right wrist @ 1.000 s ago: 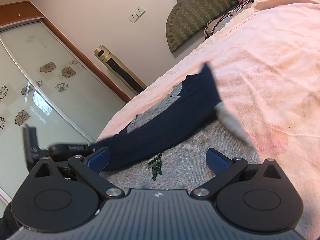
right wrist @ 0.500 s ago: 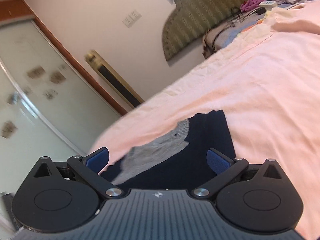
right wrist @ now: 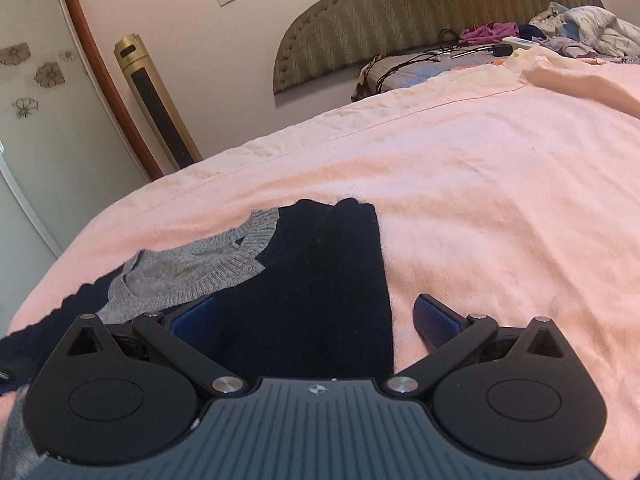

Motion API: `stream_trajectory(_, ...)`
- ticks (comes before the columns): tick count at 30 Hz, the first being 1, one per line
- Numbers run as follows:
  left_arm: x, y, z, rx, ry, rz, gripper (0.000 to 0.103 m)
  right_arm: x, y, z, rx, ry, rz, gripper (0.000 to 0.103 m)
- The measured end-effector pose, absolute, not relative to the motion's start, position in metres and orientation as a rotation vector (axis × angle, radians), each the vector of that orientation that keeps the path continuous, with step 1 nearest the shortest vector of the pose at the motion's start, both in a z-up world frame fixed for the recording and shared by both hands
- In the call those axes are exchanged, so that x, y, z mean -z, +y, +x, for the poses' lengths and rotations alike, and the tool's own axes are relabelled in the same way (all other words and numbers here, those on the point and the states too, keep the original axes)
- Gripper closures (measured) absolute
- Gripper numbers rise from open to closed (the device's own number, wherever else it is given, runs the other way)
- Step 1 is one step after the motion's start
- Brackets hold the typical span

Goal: Fold small clothes
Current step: 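Fold the held sleeve across the body onto the first sleeve, open left tool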

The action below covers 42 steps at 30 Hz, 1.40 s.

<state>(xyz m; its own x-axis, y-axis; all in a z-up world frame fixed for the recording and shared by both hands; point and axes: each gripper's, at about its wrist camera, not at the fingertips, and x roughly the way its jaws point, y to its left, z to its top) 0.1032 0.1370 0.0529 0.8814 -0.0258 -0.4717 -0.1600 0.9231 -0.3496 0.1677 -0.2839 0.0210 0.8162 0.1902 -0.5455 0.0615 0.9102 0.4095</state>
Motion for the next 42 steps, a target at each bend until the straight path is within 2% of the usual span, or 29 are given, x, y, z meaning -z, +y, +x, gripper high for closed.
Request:
stream_trajectory(4, -0.055, 0.253, 0.098, -0.369, 0.452, -0.591, 0.01, -0.019, -0.296, 0.161, -0.075, 0.574, 0.517, 0.0)
stream_trajectory(8, -0.033, 0.339, 0.087, -0.503, 0.445, -0.892, 0.01, -0.018, -0.298, 0.161, -0.08, 0.568, 0.537, 0.0)
stream_trajectory(17, 0.001, 0.371, 0.074, -0.423, 0.335, -1.146, 0.011, -0.016, -0.303, 0.159, -0.093, 0.548, 0.593, 0.0)
stream_trajectory(21, -0.002, 0.379, 0.096, -0.401, 0.358, -1.125, 0.013, -0.015, -0.303, 0.158, -0.093, 0.546, 0.598, 0.0)
stream_trajectory(23, -0.005, 0.379, 0.106, -0.441, 0.384, -1.042, 0.032, -0.015, -0.303, 0.158, -0.093, 0.545, 0.598, 0.0)
stream_trajectory(24, -0.006, 0.38, 0.111, -0.462, 0.401, -1.022, 0.052, -0.015, -0.303, 0.158, -0.093, 0.545, 0.598, 0.0)
stream_trajectory(25, -0.004, 0.381, 0.113, -0.478, 0.418, -1.018, 0.067, -0.015, -0.303, 0.158, -0.093, 0.545, 0.598, 0.0)
stream_trajectory(27, -0.002, 0.383, 0.115, -0.504, 0.433, -1.011, 0.074, -0.015, -0.304, 0.158, -0.094, 0.544, 0.601, 0.0)
stream_trajectory(30, -0.004, 0.378, 0.121, -0.544, 0.46, -0.936, 0.094, -0.015, -0.304, 0.158, -0.096, 0.541, 0.608, 0.0)
stream_trajectory(35, -0.035, 0.326, 0.127, -0.487, 0.421, -0.702, 0.097, -0.015, -0.305, 0.157, -0.099, 0.537, 0.614, 0.0)
stream_trajectory(39, -0.067, 0.206, 0.136, -0.235, 0.416, -0.317, 0.097, -0.014, -0.308, 0.157, -0.103, 0.531, 0.635, 0.0)
stream_trajectory(42, -0.063, 0.091, 0.137, 0.001, 0.474, -0.003, 0.097, -0.013, -0.309, 0.156, -0.106, 0.526, 0.646, 0.0)
